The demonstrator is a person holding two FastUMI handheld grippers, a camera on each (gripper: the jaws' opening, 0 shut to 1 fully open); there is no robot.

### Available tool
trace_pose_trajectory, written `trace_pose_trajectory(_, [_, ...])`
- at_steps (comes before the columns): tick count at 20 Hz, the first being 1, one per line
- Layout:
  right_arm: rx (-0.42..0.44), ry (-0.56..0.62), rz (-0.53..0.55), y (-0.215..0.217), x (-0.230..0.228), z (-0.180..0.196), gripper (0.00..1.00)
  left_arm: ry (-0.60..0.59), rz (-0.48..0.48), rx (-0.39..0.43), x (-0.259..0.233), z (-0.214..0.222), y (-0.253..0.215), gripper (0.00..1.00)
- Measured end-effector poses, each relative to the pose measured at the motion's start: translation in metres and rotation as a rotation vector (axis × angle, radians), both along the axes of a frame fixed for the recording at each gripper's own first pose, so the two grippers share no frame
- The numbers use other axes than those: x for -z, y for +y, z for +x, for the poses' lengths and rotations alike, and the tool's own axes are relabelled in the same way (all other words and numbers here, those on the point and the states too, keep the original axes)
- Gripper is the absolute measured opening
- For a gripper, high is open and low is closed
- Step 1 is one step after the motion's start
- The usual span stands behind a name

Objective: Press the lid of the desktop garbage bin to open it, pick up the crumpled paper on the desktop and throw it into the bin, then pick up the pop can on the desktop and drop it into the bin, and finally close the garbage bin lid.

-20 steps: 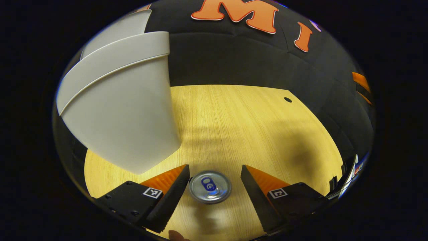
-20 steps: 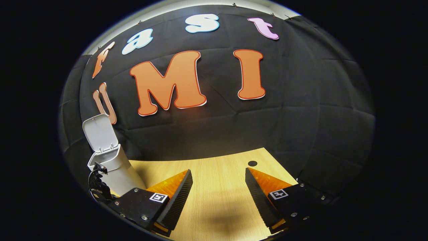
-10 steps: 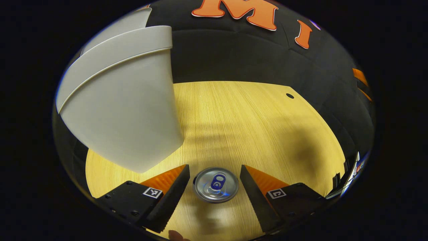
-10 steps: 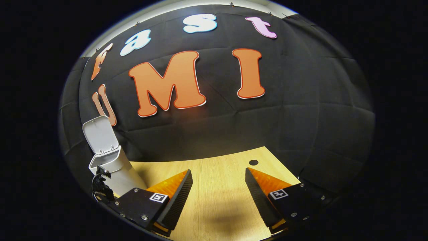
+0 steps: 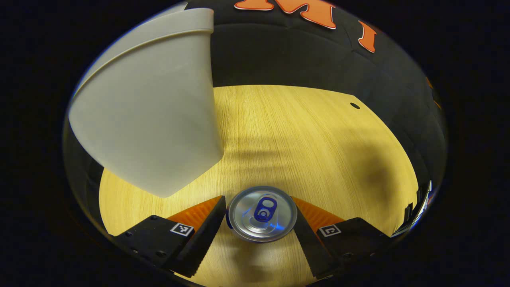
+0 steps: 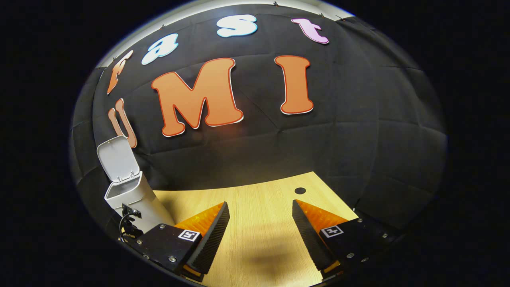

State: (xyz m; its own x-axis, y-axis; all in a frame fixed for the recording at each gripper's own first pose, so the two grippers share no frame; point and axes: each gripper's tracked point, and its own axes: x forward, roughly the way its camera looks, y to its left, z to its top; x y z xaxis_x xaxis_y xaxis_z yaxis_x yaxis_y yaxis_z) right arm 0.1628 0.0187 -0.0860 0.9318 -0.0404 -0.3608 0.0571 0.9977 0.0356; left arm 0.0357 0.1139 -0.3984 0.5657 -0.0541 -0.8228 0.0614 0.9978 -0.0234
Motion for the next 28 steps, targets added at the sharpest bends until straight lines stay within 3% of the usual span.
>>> trace_pose_trajectory(2, [0.001, 0.007, -0.009, 0.000, 0.002, -0.001, 0.94, -0.028, 0.029, 0.001, -0.005, 0.014, 0.002, 0.84])
trace_pose_trajectory(3, [0.000, 0.007, -0.012, 0.000, 0.002, -0.001, 0.94, -0.033, 0.040, 0.000, -0.007, 0.019, -0.002, 0.83])
trace_pose_trajectory(10, [0.003, -0.013, -0.009, -0.001, -0.003, -0.001, 0.94, -0.127, -0.038, 0.023, -0.042, 0.012, 0.004, 0.83])
trace_pose_trajectory(11, [0.001, -0.018, -0.018, 0.000, -0.004, -0.001, 0.94, -0.154, -0.047, 0.030, -0.057, 0.008, 0.008, 0.78])
trace_pose_trajectory(12, [-0.004, -0.021, -0.022, 0.001, -0.005, 0.000, 0.94, -0.187, -0.056, 0.036, -0.070, 0.003, 0.011, 0.82])
trace_pose_trajectory(21, [-0.061, -0.052, -0.002, 0.032, -0.019, 0.009, 0.94, -0.539, -0.191, 0.038, -0.140, -0.006, 0.034, 0.80])
trace_pose_trajectory(24, [-0.076, -0.068, 0.007, 0.043, -0.025, 0.013, 0.94, -0.632, -0.167, 0.031, -0.163, -0.010, 0.048, 0.80])
trace_pose_trajectory(28, [-0.099, -0.081, 0.007, 0.056, -0.031, 0.017, 0.94, -0.734, -0.063, -0.010, -0.212, -0.018, 0.070, 0.80])
